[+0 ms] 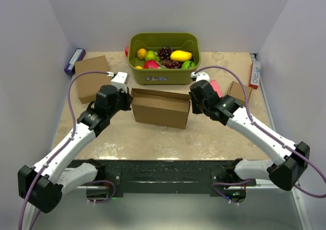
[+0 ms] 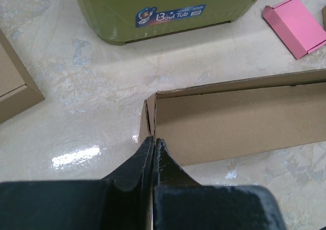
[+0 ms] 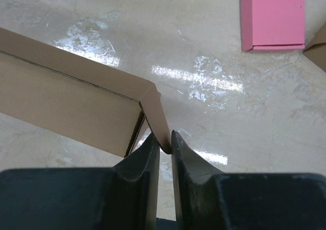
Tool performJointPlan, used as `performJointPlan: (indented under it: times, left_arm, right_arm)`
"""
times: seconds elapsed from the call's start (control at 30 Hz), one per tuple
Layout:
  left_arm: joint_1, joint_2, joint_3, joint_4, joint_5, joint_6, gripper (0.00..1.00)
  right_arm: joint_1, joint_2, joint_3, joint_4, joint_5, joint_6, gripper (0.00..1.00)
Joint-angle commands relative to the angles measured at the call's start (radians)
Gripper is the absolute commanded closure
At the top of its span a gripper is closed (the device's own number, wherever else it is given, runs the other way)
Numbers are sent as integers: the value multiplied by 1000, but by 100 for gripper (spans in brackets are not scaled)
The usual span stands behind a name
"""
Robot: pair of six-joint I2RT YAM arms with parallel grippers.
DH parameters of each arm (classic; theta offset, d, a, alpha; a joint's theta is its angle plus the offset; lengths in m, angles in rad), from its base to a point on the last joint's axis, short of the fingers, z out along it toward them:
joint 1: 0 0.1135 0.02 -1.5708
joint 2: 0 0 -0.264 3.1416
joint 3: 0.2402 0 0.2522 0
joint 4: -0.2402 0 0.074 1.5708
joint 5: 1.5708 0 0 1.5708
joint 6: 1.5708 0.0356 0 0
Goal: Fold the paper box
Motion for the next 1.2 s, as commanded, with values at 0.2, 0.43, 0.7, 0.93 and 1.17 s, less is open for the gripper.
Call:
performJointPlan:
  times: [0.2,0.43,0.7,0.93,1.17]
  left_arm:
    - [-54,57,35,-99,-53,28,100]
    - [-84,81,56,-113,-91,46,100]
    - [-96,92,59,-110,-125,61,100]
    - [-120,92,53,-93,-128,60,100]
    - [-150,97,51,-90,-143,61,100]
  right_arm:
    - [-24,39,116,9,-128,15,94]
    - [-50,82,175,-21,-175,21,100]
    - [-102,86,172,7,-275,33,100]
    - [-128,86,163,39,-347,59,100]
    - [-132,89,147,73,-382,84,100]
